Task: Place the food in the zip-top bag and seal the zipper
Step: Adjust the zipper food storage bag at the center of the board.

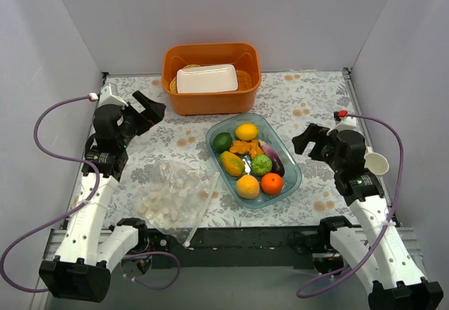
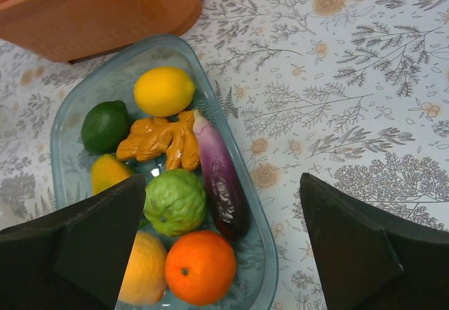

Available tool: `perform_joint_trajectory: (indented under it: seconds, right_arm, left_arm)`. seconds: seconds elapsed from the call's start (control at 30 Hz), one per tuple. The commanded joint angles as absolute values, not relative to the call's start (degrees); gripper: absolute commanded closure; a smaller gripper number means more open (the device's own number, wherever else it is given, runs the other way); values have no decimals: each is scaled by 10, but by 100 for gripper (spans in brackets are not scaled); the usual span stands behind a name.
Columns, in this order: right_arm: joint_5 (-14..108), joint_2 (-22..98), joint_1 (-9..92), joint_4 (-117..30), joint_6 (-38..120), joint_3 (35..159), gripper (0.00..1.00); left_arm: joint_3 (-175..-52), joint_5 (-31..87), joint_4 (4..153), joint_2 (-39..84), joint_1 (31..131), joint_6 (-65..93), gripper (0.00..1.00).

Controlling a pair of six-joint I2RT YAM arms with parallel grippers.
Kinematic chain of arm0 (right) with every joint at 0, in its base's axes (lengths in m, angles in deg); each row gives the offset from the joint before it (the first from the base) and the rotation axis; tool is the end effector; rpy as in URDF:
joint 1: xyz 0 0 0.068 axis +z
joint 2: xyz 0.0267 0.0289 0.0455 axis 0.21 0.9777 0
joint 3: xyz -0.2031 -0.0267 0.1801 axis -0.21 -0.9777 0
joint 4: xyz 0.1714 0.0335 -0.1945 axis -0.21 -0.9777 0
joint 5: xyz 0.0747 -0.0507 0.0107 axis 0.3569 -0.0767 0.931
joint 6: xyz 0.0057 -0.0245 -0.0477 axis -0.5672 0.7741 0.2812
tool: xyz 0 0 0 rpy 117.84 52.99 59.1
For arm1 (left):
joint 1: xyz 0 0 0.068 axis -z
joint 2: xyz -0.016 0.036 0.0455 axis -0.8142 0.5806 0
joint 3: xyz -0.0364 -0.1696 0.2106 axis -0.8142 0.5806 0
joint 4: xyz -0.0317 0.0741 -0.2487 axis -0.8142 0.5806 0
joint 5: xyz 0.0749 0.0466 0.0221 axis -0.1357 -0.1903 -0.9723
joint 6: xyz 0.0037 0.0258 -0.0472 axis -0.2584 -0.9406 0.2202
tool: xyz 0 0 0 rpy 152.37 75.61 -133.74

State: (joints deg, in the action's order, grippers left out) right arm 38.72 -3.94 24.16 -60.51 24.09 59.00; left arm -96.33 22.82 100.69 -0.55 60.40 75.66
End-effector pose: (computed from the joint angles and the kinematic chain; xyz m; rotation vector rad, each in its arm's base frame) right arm 0.1616 0.0338 0.2988 0.2050 1.9118 0.4059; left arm 0.2040 -0.0230 0.3614 -1.0778 1.6839 -0.9818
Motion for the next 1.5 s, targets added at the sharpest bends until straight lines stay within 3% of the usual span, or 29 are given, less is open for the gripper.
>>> perform_joint_trajectory:
  seconds: [0.0, 0.2, 0.4, 0.87, 1.07, 1.23, 1.47]
  right_arm:
    - [437, -35, 243, -657, 239, 651, 2]
    - [473, -56, 243, -630, 226, 623, 2]
    - [523, -63, 243, -594, 216, 597, 2]
    - [517, 56, 243, -622, 251, 649, 2]
    - [560, 115, 243, -636, 249, 672, 2]
    - [584, 137, 243, -622, 251, 663, 2]
    - [622, 253, 246, -605, 283, 696, 2]
  left_arm:
    - [-1005, 239, 1109, -4, 604, 829, 2]
    - [-1076, 290, 1246, 70, 604, 799, 2]
    - [-1033, 372, 1207, 53, 604, 763, 2]
    - [-997, 356, 1249, 33, 607, 717, 2]
    - [-967, 311, 1256, 22, 688, 741, 2]
    - [-958, 245, 1266, 53, 865, 785, 2]
    - [-980, 249, 1255, 90, 903, 790, 2]
